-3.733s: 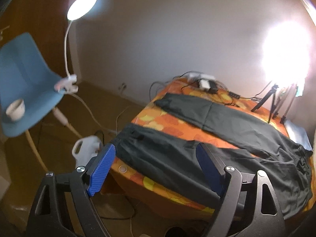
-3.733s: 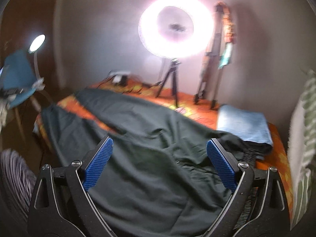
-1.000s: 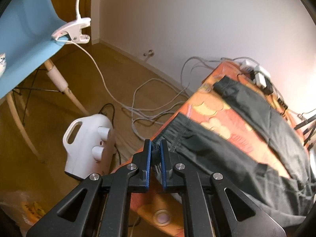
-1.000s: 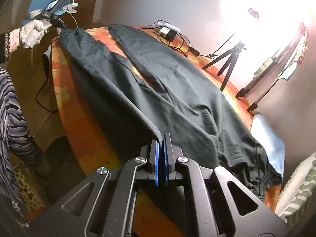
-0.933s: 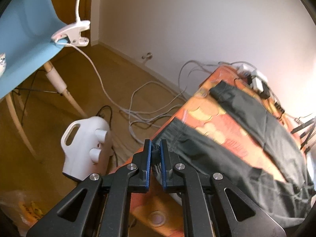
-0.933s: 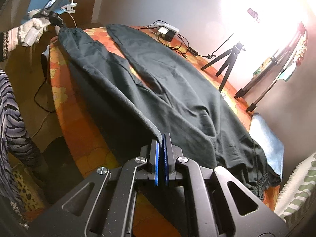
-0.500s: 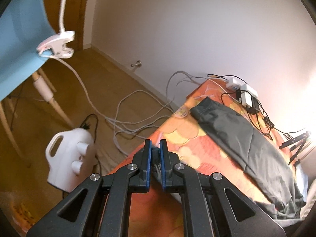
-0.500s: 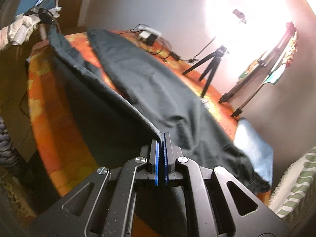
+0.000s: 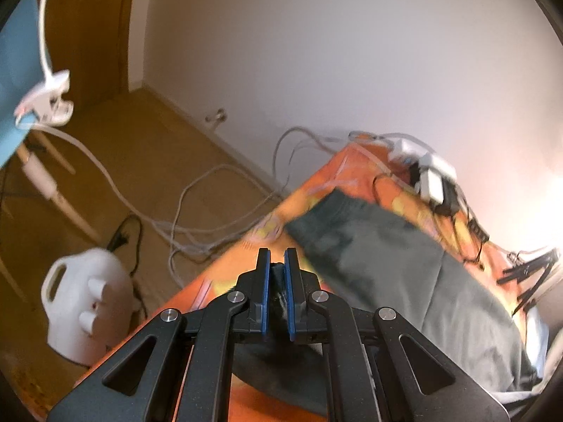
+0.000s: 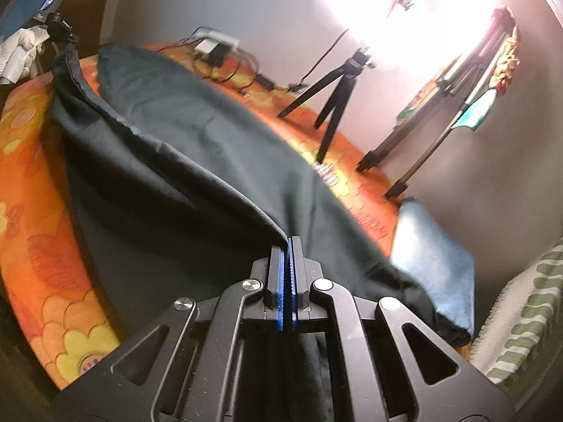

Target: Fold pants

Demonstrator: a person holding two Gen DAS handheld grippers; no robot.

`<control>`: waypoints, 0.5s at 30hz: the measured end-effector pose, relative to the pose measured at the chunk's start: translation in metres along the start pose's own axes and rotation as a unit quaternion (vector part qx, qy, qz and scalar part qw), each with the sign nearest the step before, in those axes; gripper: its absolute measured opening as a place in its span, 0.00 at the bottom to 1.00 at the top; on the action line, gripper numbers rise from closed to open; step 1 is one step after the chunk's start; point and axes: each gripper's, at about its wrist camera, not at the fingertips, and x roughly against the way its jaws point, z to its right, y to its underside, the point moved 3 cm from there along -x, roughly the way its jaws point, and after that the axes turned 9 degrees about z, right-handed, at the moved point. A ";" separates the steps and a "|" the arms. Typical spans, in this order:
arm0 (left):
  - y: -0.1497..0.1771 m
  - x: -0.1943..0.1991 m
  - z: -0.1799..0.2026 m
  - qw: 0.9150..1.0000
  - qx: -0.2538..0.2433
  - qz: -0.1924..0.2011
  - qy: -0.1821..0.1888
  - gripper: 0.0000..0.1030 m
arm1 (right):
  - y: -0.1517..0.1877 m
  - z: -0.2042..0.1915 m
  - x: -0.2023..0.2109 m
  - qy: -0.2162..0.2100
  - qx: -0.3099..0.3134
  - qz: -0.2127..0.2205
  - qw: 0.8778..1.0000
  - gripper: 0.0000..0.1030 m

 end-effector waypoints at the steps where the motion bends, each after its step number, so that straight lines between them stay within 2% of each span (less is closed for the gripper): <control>1: -0.007 -0.001 0.004 1.000 -0.002 0.005 0.001 0.06 | -0.004 0.005 -0.001 0.006 -0.001 0.005 1.000 0.02; 6: -0.028 -0.022 0.030 1.000 -0.027 0.008 -0.009 0.06 | -0.025 0.031 -0.023 0.030 -0.007 0.020 0.999 0.02; 11: -0.037 -0.059 0.059 0.999 -0.044 0.001 -0.012 0.06 | -0.035 0.040 -0.067 0.044 -0.004 0.010 0.999 0.02; 15: -0.044 -0.092 0.073 0.998 -0.050 -0.001 -0.030 0.06 | -0.038 0.046 -0.104 0.065 0.007 -0.002 0.998 0.02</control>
